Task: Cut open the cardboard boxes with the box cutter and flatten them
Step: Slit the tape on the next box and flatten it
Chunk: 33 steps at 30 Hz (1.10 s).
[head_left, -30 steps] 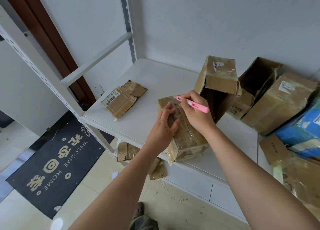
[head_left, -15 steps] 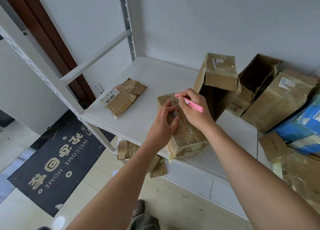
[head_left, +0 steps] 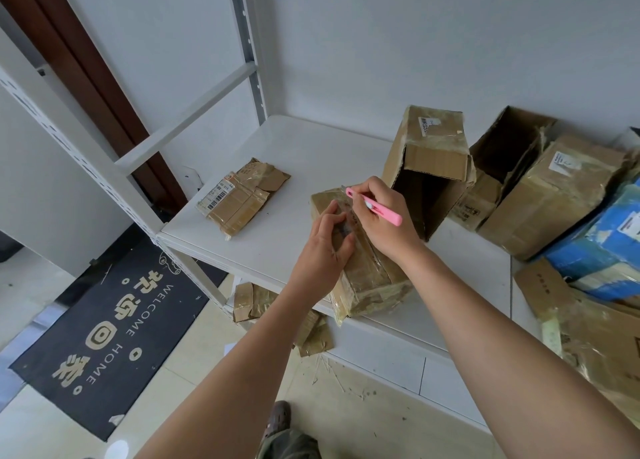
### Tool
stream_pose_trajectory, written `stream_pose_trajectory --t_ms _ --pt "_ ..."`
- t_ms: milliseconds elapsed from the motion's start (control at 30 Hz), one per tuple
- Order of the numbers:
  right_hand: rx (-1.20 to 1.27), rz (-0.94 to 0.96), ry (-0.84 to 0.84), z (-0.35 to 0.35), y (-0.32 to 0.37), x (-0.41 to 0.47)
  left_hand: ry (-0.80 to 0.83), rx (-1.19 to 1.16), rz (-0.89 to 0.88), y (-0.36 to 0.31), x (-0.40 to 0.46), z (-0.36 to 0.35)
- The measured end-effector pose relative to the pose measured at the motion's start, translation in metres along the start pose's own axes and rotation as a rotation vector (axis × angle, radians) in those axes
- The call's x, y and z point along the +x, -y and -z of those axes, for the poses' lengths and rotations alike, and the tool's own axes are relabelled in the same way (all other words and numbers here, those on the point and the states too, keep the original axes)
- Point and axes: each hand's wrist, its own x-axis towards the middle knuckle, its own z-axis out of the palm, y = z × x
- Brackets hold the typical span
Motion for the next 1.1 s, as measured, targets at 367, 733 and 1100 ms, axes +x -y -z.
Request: stream_pose_trajectory --t_ms 367,733,1100 --pt "0.028 -0.009 0.057 0.001 0.006 0.000 -0.006 -0.004 0.003 0.005 0.000 -0.001" --pt "0.060 -0.111 0.094 0.008 0.009 -0.009 0.020 0.017 0.039 0.002 0.000 0.001" --pt "0.055 -0.180 0.185 0.032 0.022 -0.041 0.005 0.029 0.064 -0.001 -0.001 0.001"
